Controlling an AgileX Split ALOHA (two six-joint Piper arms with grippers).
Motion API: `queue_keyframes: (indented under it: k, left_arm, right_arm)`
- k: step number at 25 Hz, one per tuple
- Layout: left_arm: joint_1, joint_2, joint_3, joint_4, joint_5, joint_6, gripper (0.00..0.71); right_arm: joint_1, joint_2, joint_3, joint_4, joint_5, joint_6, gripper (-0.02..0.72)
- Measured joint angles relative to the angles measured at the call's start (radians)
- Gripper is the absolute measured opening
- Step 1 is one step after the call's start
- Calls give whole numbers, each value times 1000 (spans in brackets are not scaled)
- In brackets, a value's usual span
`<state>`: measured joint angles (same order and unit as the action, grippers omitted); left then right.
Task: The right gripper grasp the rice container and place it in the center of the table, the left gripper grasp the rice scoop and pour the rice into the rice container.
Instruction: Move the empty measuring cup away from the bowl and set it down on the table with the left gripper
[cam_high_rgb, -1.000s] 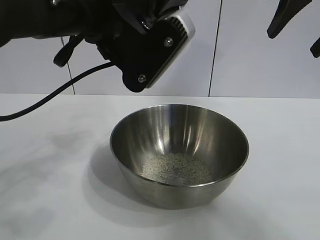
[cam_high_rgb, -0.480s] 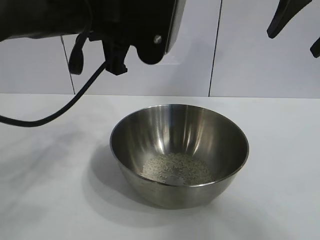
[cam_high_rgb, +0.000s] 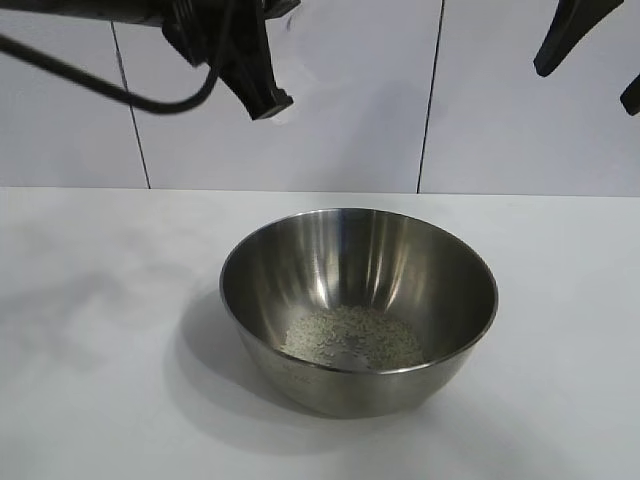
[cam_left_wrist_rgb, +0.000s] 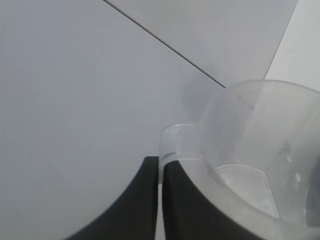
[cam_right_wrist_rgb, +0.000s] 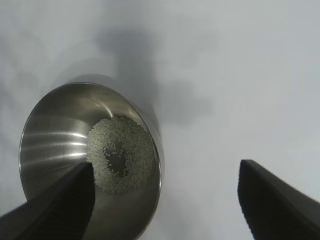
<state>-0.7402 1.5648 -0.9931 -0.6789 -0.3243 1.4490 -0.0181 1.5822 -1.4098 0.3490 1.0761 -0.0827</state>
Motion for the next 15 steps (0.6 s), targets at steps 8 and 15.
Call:
queue_keyframes:
  k: [8, 15]
  left_arm:
    - [162, -56, -99, 5, 432, -352, 9]
    - [274, -56, -123, -17, 625, -529, 9]
  right_arm:
    - [0, 0, 0, 0, 0, -6, 547]
    - [0, 0, 0, 0, -1, -15, 547]
